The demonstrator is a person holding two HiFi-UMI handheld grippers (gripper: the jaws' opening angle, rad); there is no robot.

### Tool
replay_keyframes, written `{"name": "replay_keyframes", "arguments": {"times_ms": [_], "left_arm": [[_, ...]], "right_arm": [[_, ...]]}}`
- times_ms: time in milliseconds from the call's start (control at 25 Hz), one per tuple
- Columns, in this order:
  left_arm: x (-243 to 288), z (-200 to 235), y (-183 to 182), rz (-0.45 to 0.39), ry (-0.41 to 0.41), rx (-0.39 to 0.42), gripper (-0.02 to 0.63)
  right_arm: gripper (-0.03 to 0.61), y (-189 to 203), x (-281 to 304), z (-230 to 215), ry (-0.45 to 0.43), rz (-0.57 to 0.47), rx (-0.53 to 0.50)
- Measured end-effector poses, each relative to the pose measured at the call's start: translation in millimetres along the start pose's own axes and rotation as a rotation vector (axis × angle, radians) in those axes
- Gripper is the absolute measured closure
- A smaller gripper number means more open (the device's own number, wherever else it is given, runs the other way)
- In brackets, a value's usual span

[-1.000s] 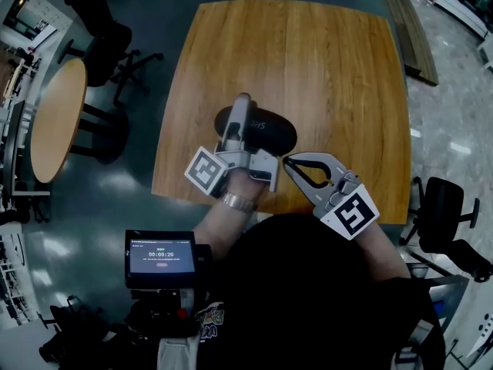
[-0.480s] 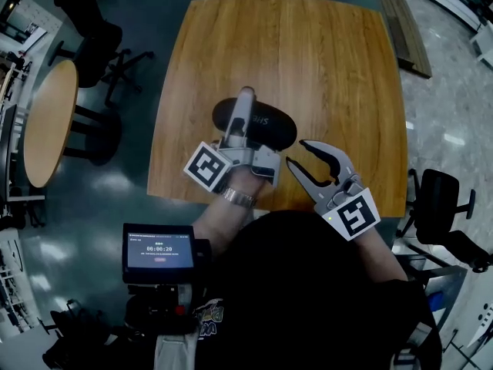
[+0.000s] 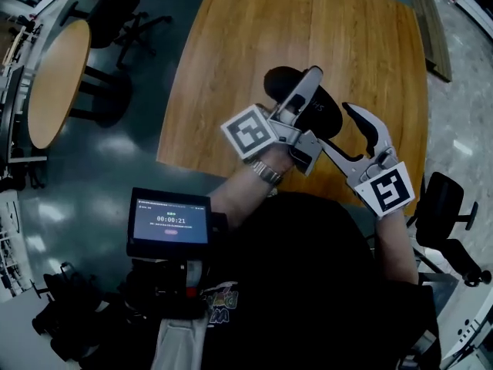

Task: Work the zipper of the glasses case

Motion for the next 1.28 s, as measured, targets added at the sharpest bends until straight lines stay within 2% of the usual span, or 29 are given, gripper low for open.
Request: {"name": "replay_keyframes", "arguments": {"times_ms": [160,200,280,320,360,520,600,720,760,880,1000,1120,1280], "left_arm": [[0,-1,8,0.058,0.023,0.02,0.354],[-1,-2,12,0.083,0.032,0.025,0.349],[-5,-1,19,0.135,0.037,0.026,0.324],[-8,1,22,0.149,0.033,0.029,0.318],[-12,4,22,0.154,0.027,0.03,0.307],[-20,9,21,0.162,0.047,-0.03,0.308],[-24,8,28,0.233,0.071,-0.061,0.316],[-36,8,40,0.403,0.097,-0.058,0.318],[-41,5,44,0.469,0.115,-0.037,0.343],[-54,-6,52,0.609,0.189,0.058,0.337],[-62,-10,53,0.627,0.219,0.088,0.334],[-68,-10,55,0.632,0.23,0.099,0.334],[-83,-11,63,0.711,0.25,0.088,0.332]], "right_arm": [[0.293,4,4,5,-0.063,0.034,-0.002],[0.282,6,5,5,-0.075,0.047,0.004],[0.208,12,7,7,-0.106,0.063,0.011],[0.206,15,8,11,-0.126,0.069,0.003],[0.259,18,9,15,-0.145,0.076,-0.007],[0.26,17,11,22,-0.179,0.04,0.007],[0.265,15,6,21,-0.19,0.031,0.009],[0.267,16,-5,21,-0.25,0.029,0.023],[0.267,15,-9,22,-0.282,0.026,0.042],[0.267,12,-17,26,-0.38,0.031,0.082],[0.267,12,-19,25,-0.439,0.019,0.043],[0.269,10,-20,26,-0.457,0.007,0.082],[0.27,19,-26,30,-0.529,0.041,0.09]]}}
Point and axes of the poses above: the fingertips, and each gripper's own axes: x forward along the fingers, z to its left, y out of its underside, the point moved 1 cm from there along -x, backward along the fingers, and after that the axes turned 2 degrees about -z, right-handed, at the moved point
